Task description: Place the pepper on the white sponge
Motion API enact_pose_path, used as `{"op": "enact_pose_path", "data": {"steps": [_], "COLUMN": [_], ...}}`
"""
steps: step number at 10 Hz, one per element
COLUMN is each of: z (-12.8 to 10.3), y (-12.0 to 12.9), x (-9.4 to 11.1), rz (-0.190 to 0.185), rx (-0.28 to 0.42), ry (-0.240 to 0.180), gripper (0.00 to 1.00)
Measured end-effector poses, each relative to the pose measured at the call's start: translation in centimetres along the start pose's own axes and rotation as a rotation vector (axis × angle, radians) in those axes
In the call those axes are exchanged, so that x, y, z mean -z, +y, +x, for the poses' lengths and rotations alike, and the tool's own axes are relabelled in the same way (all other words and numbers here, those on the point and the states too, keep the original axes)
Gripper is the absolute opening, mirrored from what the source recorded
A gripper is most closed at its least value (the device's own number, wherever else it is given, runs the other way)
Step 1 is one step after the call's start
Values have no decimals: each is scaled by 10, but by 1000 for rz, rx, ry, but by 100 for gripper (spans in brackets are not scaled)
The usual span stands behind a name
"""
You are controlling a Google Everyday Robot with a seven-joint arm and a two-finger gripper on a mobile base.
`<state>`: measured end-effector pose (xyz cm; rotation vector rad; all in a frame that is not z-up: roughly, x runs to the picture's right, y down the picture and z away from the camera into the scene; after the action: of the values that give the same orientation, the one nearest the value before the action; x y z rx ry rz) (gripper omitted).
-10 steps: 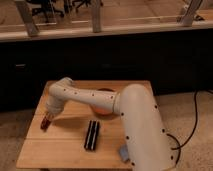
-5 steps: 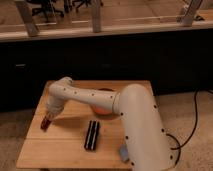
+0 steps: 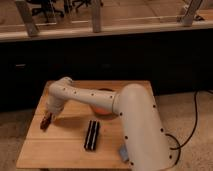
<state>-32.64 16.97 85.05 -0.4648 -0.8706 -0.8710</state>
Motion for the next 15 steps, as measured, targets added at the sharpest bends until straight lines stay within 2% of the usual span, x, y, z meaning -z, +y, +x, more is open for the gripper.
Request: {"op": "enact_pose_path", "data": {"steps": [9,15], "z": [2,10], "y": [-6,-23], "x": [-8,-17], "rz": [-4,-5], "rx": [4,13], "ry": [-5,-1], "gripper": [80,80]}}
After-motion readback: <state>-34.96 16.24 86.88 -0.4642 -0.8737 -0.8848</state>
